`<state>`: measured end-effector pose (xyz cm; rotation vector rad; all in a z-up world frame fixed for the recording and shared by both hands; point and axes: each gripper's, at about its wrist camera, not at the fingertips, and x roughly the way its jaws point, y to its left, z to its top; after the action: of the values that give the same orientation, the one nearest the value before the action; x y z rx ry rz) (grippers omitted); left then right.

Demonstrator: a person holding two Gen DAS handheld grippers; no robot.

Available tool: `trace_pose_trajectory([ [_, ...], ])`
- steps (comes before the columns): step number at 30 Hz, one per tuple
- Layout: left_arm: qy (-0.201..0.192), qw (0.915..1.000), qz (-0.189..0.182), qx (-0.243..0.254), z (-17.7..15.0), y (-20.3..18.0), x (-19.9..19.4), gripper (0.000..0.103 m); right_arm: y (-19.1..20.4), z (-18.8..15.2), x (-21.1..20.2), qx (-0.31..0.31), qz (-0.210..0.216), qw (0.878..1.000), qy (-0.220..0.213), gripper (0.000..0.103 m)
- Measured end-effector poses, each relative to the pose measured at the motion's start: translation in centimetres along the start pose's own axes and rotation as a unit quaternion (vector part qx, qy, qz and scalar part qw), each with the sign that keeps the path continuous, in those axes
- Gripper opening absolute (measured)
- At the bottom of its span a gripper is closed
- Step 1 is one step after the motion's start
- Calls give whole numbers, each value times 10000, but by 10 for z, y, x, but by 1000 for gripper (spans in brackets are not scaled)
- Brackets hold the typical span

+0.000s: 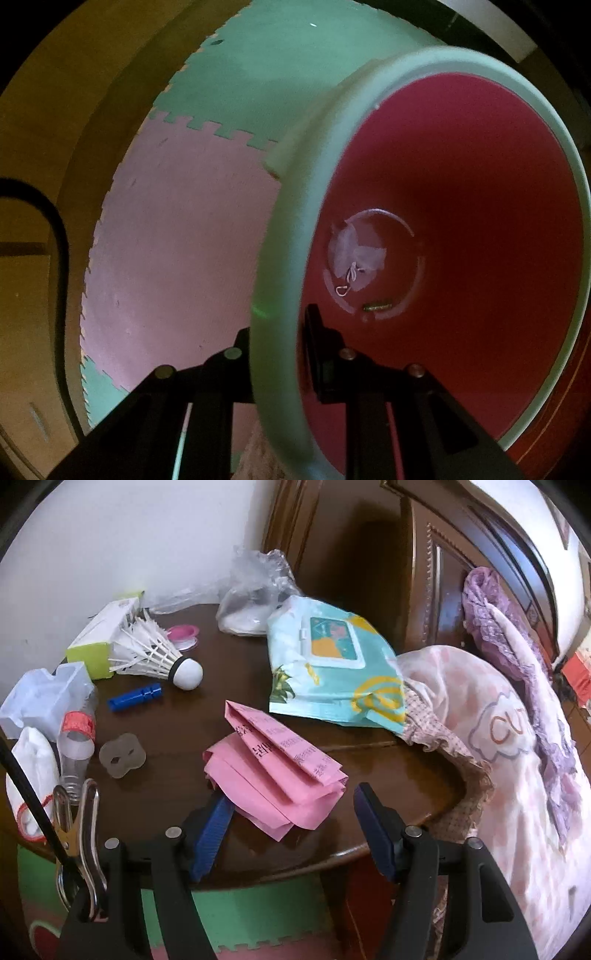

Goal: Collect trash
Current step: 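Reach the right gripper to the pink paper on the nightstand and grasp it, then carry the pink paper away from the nightstand toward the bucket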

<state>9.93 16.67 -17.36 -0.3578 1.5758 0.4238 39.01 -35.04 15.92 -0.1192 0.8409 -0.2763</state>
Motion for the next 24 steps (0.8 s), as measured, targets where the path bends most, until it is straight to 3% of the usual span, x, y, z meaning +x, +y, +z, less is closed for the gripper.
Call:
trace_pose_trajectory([
  [3,-81,9998,-5,-170,-2,1,-1,18,-6,1,3,17,319,9995,-15,64],
  [4,-117,9997,-3,-200,-3,1,-2,18,-9,0,4,43,562,9984,-19,56],
  [7,-244,9995,72,-178,-6,-1,-3,18,-12,-2,4,-20,952,9954,-78,43],
  [12,-356,9991,213,-85,-11,-10,-6,19,-2,-7,-1,-497,919,9942,-255,21],
  [15,-369,9990,248,-93,-12,-12,-6,19,3,-13,-8,-747,1012,9916,-315,16],
  [24,-372,9989,271,83,-13,-9,-3,20,3,-31,-35,-718,1012,9909,-519,10],
])
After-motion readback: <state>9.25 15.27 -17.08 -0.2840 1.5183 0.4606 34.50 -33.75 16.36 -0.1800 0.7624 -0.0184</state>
